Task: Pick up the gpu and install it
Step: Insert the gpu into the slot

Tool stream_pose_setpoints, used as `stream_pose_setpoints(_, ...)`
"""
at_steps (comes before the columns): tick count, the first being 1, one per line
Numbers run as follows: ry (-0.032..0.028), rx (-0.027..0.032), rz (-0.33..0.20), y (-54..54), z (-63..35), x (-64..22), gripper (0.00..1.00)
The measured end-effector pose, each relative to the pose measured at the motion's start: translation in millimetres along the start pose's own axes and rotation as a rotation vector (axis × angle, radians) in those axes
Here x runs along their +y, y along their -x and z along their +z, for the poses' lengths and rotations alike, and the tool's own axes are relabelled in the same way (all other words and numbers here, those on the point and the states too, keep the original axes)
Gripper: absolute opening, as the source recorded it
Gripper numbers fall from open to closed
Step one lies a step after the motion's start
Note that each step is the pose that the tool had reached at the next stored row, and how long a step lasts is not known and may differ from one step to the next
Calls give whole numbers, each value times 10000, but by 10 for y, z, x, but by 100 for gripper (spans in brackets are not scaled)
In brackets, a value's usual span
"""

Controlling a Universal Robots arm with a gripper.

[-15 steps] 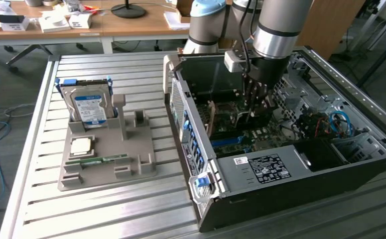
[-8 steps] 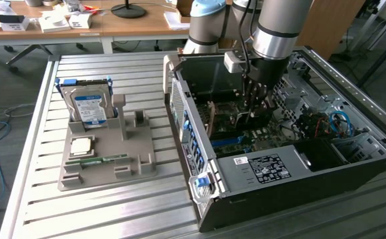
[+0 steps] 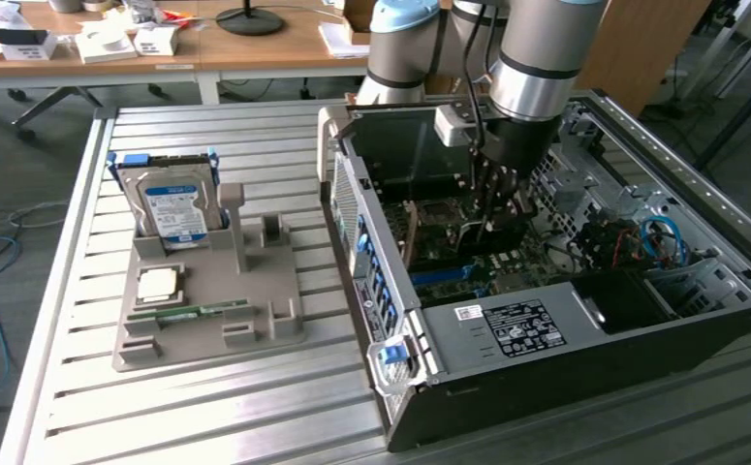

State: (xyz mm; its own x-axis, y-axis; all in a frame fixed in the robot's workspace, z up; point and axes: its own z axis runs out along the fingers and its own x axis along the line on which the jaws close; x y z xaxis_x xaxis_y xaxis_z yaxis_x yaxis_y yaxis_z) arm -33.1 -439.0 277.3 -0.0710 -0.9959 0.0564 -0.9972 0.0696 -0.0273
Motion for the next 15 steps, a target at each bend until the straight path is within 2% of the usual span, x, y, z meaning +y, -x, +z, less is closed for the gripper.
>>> stream_pose_setpoints(6,-36,-4,2,-4,-1,66,26)
stream_pose_setpoints(15,-38,-5,3,-67,3,63,26)
